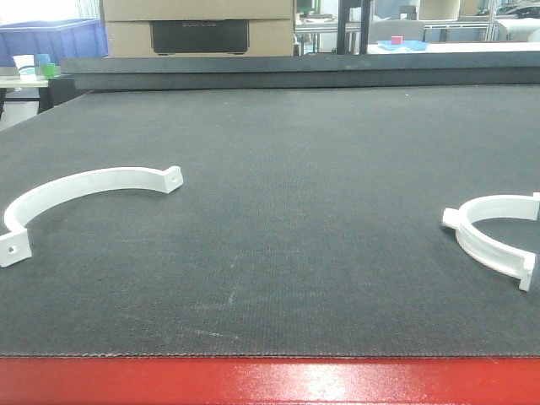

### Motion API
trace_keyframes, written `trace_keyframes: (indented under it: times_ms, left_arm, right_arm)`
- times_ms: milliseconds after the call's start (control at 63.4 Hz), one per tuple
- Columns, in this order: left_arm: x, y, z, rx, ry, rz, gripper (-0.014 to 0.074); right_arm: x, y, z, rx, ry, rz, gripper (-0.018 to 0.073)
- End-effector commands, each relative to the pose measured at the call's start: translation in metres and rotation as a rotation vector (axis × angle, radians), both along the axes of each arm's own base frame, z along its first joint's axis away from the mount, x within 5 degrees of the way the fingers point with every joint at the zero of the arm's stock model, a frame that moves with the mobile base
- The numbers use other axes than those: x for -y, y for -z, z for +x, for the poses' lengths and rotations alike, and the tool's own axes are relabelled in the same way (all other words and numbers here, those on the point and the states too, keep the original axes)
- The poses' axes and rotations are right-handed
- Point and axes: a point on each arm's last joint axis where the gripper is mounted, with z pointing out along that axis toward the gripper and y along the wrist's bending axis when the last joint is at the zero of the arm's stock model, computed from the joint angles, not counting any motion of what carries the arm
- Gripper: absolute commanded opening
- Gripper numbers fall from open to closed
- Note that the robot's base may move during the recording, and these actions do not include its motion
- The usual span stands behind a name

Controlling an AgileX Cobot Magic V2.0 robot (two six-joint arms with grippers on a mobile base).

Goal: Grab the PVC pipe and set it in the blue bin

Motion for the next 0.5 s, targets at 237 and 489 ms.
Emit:
trace_keyframes:
  times_ms: [237,489]
  left_arm:
    - [-0.0003,-0.0027,-0.0007,0.022,-0.004,-0.003,-0.0111]
    - [-0.0003,-0.0027,-0.0007,0.022,-0.004,-0.003,-0.0111]
  right_arm:
    - [0.0,-0.0016,-0.0003,0.018,0.0,-0.006,-0.0167]
    - [0.0,-0.0016,-0.0003,0.018,0.0,-0.006,-0.0167]
